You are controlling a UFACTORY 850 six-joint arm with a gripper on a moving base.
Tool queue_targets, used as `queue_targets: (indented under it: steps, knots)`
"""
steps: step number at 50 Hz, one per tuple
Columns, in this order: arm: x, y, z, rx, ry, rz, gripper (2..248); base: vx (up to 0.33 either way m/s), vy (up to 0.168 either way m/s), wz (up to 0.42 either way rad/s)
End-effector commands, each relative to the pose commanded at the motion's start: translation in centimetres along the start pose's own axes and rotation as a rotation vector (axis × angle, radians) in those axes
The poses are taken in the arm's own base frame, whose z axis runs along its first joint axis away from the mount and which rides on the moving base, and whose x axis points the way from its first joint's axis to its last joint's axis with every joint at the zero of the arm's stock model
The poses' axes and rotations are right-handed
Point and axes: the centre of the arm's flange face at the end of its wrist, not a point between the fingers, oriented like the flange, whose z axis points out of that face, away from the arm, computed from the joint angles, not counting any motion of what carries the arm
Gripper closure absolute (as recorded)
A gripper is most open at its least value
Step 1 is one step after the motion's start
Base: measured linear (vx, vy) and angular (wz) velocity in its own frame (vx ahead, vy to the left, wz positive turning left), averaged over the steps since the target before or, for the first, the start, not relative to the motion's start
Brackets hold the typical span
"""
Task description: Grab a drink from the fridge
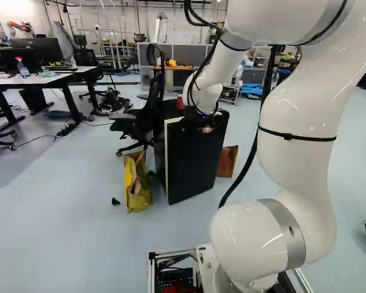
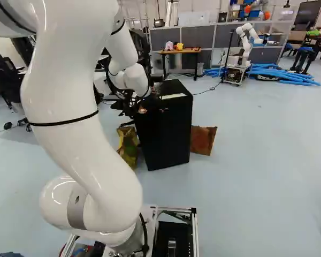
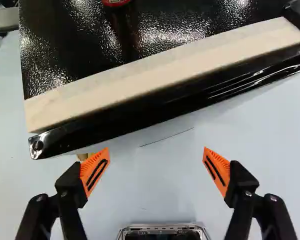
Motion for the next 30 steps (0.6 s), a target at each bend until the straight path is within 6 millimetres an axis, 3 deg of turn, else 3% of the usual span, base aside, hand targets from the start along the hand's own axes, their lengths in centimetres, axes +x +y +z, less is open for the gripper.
queue_targets:
  steps: [20, 30]
  knots:
    - [-2.6, 0.1, -2.1, 0.004, 0.056, 0.0, 3, 0.0, 0.0, 0.0]
    - [-2.5, 0.0, -2.5, 0.01, 0.136, -0.003, 3, 0.0, 0.0, 0.0]
